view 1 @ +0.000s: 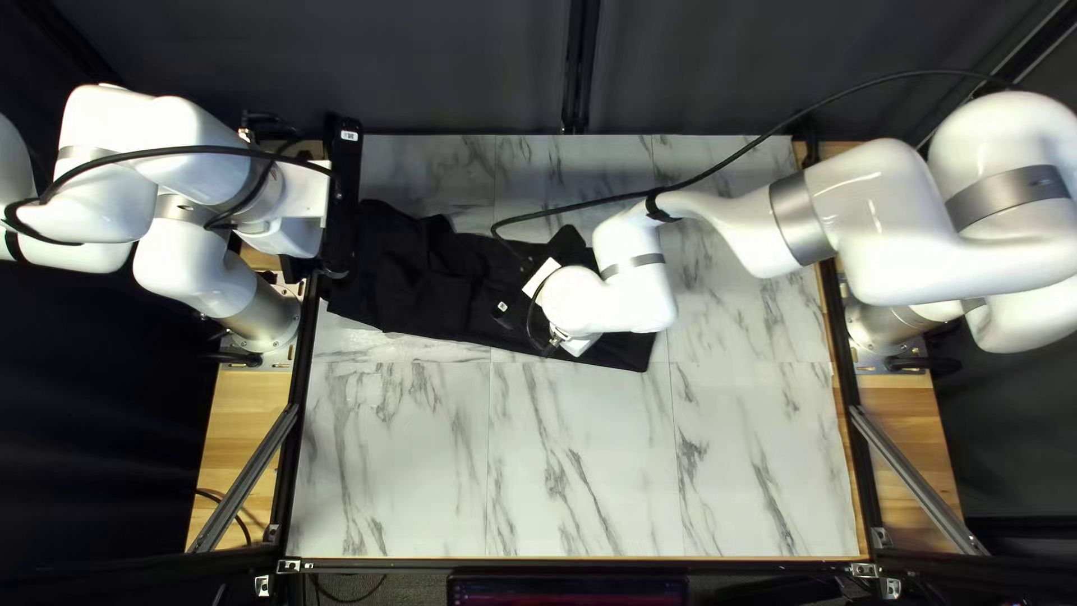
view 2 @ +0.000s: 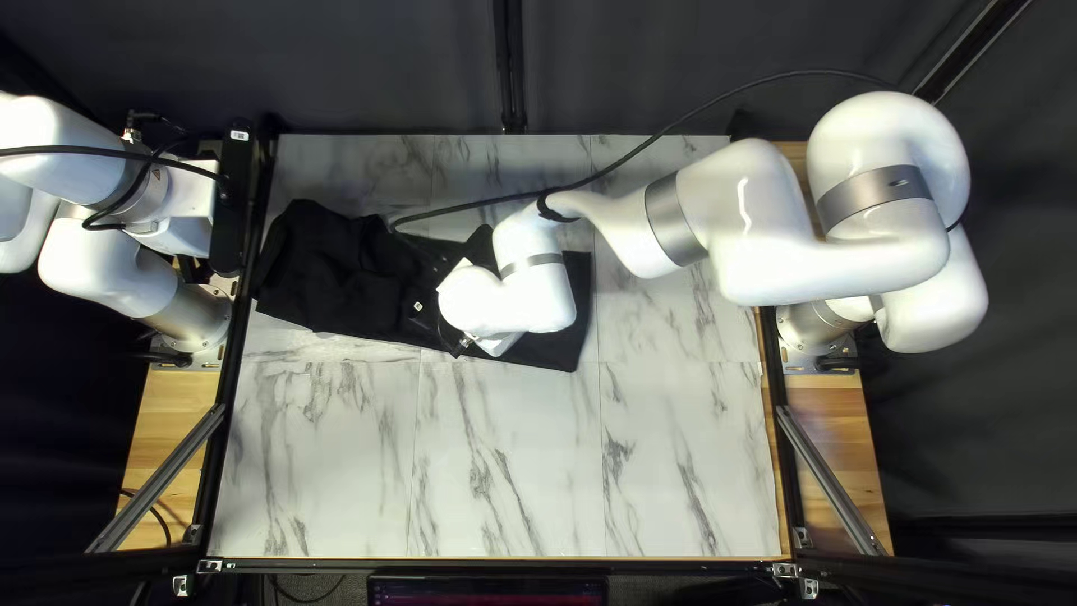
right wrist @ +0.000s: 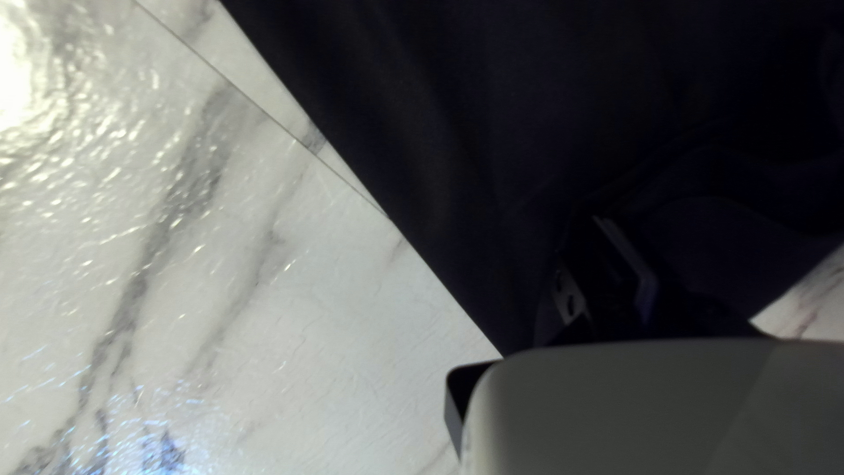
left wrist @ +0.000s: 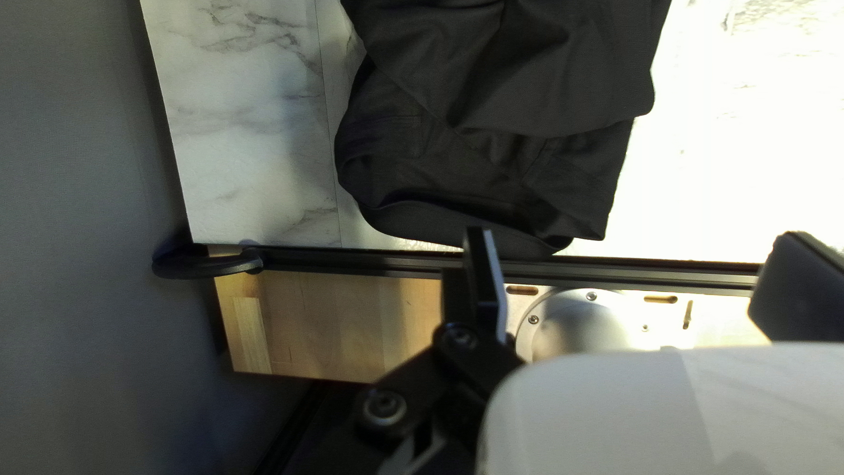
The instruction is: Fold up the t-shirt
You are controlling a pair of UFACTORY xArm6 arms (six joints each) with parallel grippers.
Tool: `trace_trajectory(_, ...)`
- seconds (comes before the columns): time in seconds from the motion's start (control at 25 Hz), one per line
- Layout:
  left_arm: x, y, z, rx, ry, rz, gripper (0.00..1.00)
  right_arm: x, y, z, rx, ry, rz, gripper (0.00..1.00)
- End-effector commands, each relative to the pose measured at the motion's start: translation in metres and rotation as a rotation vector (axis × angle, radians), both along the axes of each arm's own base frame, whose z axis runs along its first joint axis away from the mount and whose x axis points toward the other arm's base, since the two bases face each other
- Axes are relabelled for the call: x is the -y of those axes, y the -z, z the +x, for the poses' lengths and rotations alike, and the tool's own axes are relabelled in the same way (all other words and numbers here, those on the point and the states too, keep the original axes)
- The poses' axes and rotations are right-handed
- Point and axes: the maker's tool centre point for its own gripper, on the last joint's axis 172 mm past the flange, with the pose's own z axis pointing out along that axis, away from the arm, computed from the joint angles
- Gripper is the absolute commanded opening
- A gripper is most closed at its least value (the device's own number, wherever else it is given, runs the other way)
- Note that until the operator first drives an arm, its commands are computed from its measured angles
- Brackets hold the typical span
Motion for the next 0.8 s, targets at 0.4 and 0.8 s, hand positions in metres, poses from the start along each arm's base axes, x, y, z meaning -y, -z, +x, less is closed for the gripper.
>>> trace_trajectory(0.4,0.0,0.0,0.0,0.0,0.0,0.0,1.0,-0.016,-0.024,0.025,0.059,-0.064,-0.021,0.0)
trace_trajectory(0.8,0.0,0.0,0.0,0.0,0.0,0.0,1.0,-0.01,-0.021,0.044,0.067,-0.11,-0.058,0.0)
